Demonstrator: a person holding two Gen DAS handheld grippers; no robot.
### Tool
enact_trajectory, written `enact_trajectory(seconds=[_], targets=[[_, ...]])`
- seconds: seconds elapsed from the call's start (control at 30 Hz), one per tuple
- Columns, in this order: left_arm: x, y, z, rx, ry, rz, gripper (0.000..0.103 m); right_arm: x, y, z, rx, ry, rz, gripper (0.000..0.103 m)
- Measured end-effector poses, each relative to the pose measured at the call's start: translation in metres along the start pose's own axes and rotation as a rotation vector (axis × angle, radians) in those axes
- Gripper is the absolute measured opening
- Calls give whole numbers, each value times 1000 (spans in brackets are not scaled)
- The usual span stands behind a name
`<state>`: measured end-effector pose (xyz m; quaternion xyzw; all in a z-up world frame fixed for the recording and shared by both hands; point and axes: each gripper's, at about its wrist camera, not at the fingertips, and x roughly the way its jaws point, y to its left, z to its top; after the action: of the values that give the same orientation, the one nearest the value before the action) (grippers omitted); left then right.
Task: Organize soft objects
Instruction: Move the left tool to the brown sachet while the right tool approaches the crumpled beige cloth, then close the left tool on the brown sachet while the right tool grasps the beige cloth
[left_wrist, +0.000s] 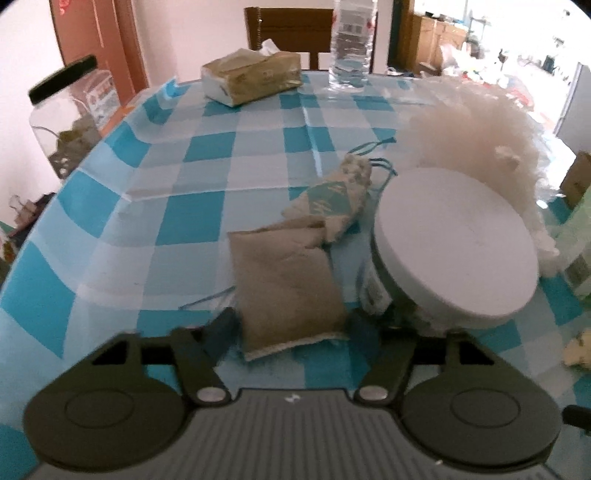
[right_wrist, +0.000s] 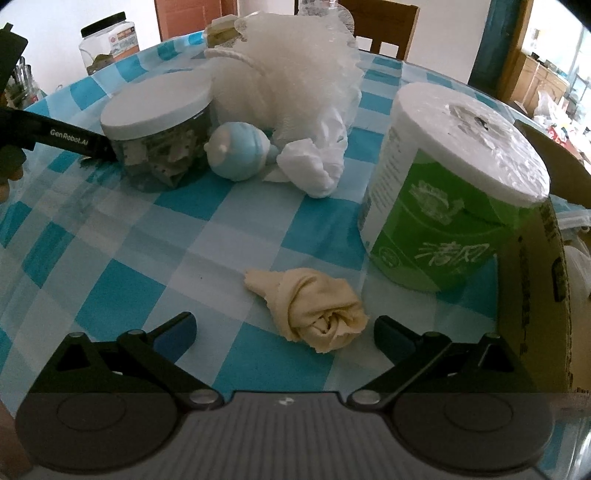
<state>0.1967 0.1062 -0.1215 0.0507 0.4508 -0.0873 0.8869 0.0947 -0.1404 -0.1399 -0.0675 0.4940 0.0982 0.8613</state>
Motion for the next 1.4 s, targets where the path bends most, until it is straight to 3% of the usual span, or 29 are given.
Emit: enact_trajectory(seconds=[0.27, 0.33, 0.4, 0.47, 0.63, 0.93, 1.0, 1.2, 1.4], targets=[[-8, 12, -1, -22, 17, 23, 51, -1, 1, -2, 7, -7, -5, 103], [-9, 19, -1, -39, 28, 30, 54, -1, 0, -1, 8, -5, -6, 103], [-8, 23, 1, -58, 41, 43, 72, -1, 0, -1, 8, -6, -6, 103], [-9, 25, 3, -70, 22, 57, 79, -1, 1, -1, 7, -4, -6, 103], [-1, 26, 12, -95, 4, 78, 81, 0, 1, 1, 15, 6, -9, 103], [9, 27, 15, -107, 5, 90, 62, 3, 2, 4, 28, 6, -15, 100], [8, 26, 15, -102, 6, 80, 52, 2, 3, 4, 35, -2, -19, 97], [2, 27, 17, -101, -3, 72, 38, -2, 4, 7, 34, -14, -32, 82], [-8, 32, 19, -96, -1, 69, 32, -5, -2, 8, 53, -17, -50, 63]])
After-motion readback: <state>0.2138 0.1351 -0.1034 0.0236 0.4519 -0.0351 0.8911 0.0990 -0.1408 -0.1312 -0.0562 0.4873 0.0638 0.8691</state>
